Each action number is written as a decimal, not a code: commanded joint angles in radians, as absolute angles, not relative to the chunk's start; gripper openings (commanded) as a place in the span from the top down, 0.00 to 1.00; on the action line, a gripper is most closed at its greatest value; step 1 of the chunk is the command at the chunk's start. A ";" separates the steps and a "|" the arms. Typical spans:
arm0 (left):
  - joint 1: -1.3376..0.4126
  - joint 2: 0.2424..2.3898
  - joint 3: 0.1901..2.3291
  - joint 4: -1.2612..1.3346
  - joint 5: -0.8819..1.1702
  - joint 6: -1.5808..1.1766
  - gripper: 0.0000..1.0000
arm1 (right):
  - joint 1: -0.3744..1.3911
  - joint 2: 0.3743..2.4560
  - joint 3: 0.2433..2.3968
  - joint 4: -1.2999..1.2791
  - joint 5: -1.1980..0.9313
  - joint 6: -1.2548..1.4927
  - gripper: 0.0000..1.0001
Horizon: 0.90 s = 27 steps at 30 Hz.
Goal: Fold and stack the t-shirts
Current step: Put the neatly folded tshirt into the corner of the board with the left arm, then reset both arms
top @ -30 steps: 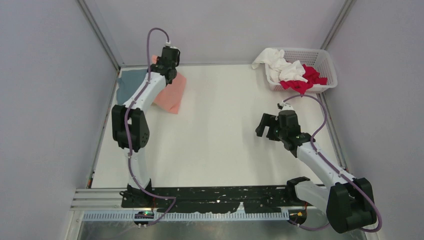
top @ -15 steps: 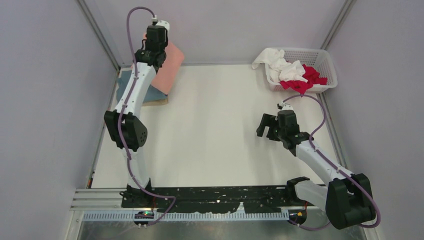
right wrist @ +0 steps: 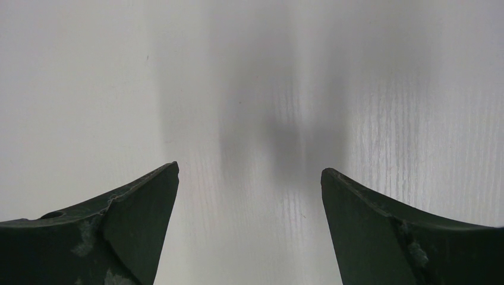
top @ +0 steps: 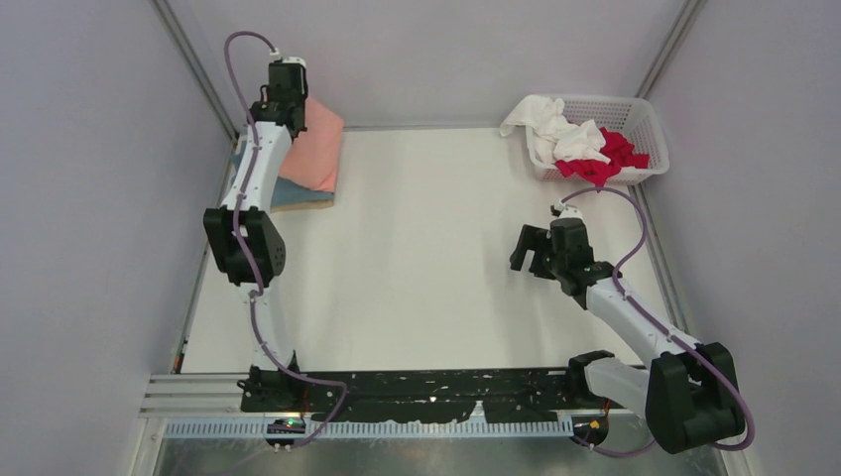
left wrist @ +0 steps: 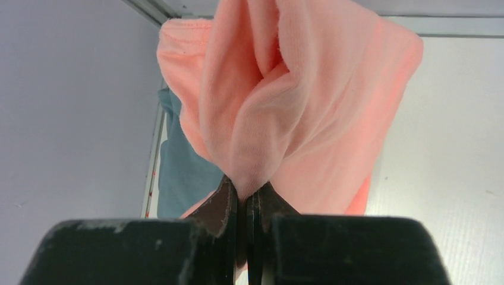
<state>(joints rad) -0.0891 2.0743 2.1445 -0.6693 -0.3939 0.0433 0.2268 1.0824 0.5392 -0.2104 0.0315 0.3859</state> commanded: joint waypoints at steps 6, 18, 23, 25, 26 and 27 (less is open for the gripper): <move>0.044 2.132 2.186 -0.680 -0.366 0.012 1.00 | 0.222 1.102 0.573 -0.184 0.087 0.368 0.05; 0.117 2.222 2.266 -0.720 -0.362 -0.033 0.78 | 0.223 1.110 0.591 -0.212 0.128 0.360 0.05; 0.123 2.167 2.266 -0.716 -0.373 -0.060 0.01 | 0.222 1.108 0.594 -0.213 0.133 0.359 0.05; 0.123 2.125 2.228 -0.674 -0.310 -0.071 0.00 | 0.222 1.109 0.594 -0.213 0.131 0.359 0.05; 0.122 2.103 2.196 -0.642 -0.270 -0.075 0.00 | 0.222 1.109 0.594 -0.212 0.131 0.360 0.05; 0.122 2.082 2.149 -0.603 -0.219 -0.074 0.00 | 0.222 1.111 0.594 -0.213 0.129 0.360 0.05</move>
<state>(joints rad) 0.1162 2.2208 2.2135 -0.7181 -0.3401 -0.0471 0.2268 1.1069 0.5518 -0.2184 0.1074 0.3683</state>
